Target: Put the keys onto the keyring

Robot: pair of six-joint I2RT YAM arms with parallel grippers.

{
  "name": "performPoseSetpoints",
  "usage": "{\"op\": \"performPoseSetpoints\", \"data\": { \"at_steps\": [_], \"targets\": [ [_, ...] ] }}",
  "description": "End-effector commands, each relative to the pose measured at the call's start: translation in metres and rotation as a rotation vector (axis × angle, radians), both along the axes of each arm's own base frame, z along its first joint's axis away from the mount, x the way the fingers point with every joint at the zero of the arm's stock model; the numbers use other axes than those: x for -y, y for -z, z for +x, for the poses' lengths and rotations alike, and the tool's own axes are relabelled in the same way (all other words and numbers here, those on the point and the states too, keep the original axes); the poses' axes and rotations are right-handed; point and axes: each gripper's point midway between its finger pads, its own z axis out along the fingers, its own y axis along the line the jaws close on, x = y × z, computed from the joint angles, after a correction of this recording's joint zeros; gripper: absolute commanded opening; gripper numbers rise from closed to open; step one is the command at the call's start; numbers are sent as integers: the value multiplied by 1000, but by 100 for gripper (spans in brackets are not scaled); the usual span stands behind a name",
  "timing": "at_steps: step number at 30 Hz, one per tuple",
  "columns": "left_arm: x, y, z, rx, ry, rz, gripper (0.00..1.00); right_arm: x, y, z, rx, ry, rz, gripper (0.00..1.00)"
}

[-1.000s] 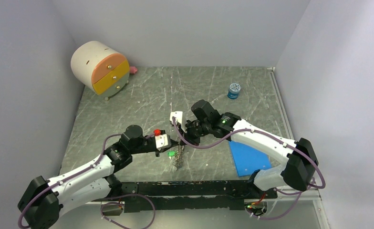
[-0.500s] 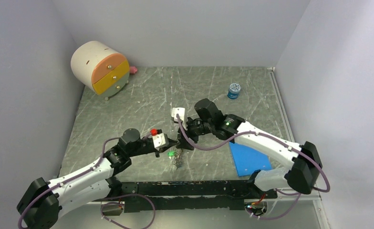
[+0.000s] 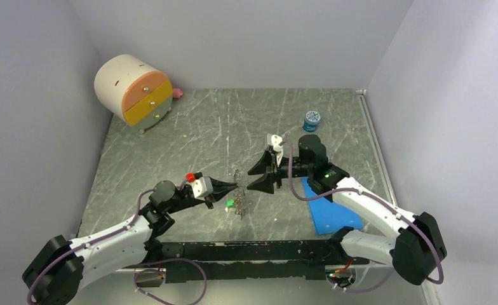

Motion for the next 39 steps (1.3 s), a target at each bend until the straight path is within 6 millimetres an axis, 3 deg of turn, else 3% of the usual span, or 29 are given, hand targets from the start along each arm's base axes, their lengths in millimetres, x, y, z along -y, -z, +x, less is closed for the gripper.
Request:
{"op": "performPoseSetpoints", "data": {
  "at_steps": [1,11,19,24,32,36,39],
  "targets": [
    [1,-50,-12,128,56,-155,3,-8,-40,-29,81,-208,172,52],
    [1,-59,-16,126,73,-189,3,-25,-34,-36,122,-244,169,37],
    [2,-61,-19,129,91,-185,2,-26,-29,-21,148,-157,165,46],
    [1,-62,-20,133,90,-188,3,-26,-23,-21,147,-153,153,45],
    [2,-66,-23,137,111,-203,3,-27,-20,-26,136,-193,152,20],
    [3,-66,-25,135,123,-201,3,-28,-26,-26,144,-196,171,0],
    [0,-67,-22,139,95,-207,2,-28,-22,-23,136,-185,142,0]
  ]
}}
